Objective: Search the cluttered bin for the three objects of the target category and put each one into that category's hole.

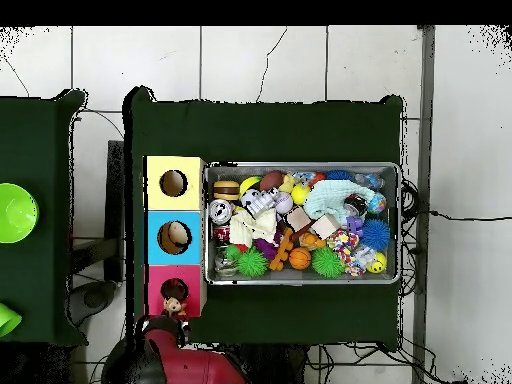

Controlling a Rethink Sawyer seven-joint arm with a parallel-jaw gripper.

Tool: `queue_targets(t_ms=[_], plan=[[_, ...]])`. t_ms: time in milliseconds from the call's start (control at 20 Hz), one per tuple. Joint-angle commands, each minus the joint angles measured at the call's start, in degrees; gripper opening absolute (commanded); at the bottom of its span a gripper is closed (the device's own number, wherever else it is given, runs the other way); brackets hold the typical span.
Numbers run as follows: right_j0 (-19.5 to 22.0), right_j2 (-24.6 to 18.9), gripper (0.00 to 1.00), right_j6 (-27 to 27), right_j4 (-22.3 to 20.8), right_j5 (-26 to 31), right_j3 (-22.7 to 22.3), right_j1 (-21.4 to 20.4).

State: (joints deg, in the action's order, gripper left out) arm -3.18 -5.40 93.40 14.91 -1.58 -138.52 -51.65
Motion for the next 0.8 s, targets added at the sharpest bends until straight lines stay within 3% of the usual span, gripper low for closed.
queue_targets(t_ms=[50,300,350,500,800], plan=[[-0.68,1.49,0.00,11.17,6.20,3.20,15.19,6.30],[0.02,0.93,0.00,11.03,3.52,-0.93,14.37,7.14],[-0.02,1.11,1.00,11.28,3.05,-1.29,14.55,7.35],[0.15,1.16,1.00,11.18,2.81,-1.40,14.81,7.39],[-2.46,5.74,1.00,9.60,2.83,4.31,15.18,6.68]])
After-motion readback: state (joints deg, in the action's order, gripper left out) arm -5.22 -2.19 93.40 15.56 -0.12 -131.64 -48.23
